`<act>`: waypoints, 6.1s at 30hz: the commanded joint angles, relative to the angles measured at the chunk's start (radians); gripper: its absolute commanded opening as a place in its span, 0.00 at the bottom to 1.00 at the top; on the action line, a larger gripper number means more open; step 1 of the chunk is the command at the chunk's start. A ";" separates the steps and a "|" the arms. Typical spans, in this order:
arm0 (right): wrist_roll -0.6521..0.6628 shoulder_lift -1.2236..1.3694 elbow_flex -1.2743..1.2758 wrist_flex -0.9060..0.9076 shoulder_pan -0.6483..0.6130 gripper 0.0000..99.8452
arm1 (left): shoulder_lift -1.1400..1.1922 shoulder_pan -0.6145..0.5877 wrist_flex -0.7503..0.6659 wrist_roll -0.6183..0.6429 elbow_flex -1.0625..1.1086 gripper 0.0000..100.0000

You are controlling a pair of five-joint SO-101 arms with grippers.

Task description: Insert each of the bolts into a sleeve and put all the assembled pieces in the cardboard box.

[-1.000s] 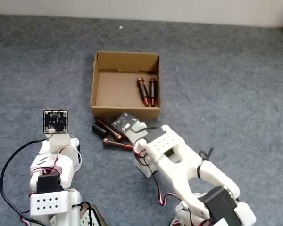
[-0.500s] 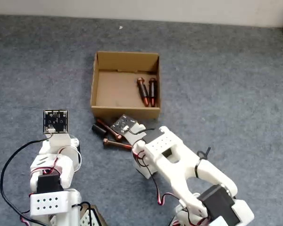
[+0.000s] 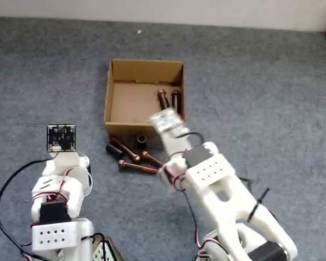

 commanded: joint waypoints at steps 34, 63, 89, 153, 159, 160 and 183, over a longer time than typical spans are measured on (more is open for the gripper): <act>-0.222 0.236 -0.061 -0.297 0.628 0.00 | 1.208 0.696 0.138 0.624 -0.840 0.06; -0.224 0.236 -0.053 -0.297 0.588 0.00 | 1.704 0.601 0.009 0.925 -1.084 0.03; -0.213 0.214 -0.053 -0.294 0.567 0.00 | 1.041 0.627 0.077 0.824 -0.820 0.00; 0.192 -1.302 0.970 -0.697 -0.228 0.00 | -0.308 0.538 -0.207 0.595 -0.231 0.00; 0.192 -1.302 0.970 -0.697 -0.228 0.00 | -0.306 0.604 -0.201 0.594 -0.228 0.00; 0.192 -1.302 0.970 -0.697 -0.228 0.00 | -0.306 0.616 -0.201 0.594 -0.220 0.00; 0.192 -1.302 0.974 -0.697 -0.222 0.00 | -0.306 0.619 -0.201 0.032 -0.050 0.02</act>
